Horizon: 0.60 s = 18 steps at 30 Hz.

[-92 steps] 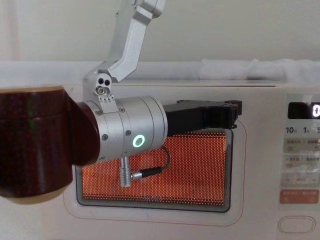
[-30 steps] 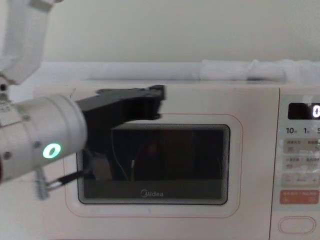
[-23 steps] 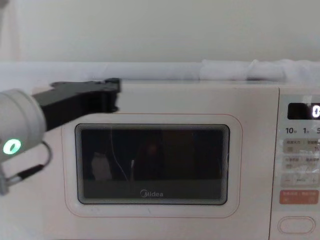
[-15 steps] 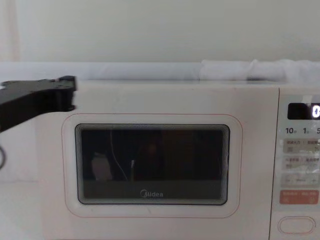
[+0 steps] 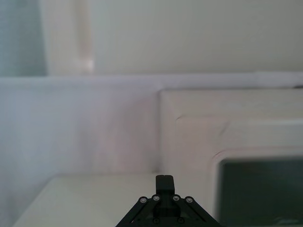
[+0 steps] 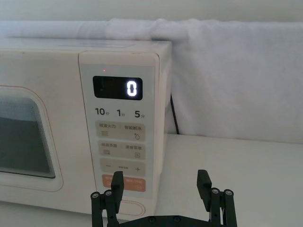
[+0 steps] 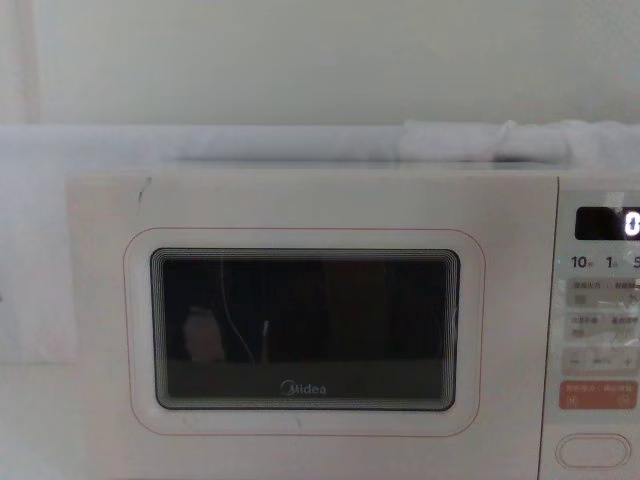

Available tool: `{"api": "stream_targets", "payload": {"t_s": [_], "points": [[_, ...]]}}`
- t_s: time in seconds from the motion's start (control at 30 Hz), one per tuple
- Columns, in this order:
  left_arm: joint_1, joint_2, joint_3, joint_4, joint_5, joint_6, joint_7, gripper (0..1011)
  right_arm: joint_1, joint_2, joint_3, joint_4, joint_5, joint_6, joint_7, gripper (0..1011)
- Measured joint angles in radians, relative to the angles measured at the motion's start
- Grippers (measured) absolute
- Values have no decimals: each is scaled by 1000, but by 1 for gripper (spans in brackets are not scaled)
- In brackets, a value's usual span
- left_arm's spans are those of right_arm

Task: Press the button to open the microwave door with one hand; close the microwave door with the other hand.

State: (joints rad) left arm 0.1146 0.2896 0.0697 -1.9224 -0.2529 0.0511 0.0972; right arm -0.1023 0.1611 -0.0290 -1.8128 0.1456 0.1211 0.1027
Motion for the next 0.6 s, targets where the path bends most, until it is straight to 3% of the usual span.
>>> {"api": "stream_targets", "payload": {"t_s": [0.33,0.6], "points": [[22,-51,-36,74,22,-41,28,0,0,0,0,0,0,0,0,1000],[7,-67,-34,114,10,-36,-28,0,0,0,0,0,0,0,0,1000]]}}
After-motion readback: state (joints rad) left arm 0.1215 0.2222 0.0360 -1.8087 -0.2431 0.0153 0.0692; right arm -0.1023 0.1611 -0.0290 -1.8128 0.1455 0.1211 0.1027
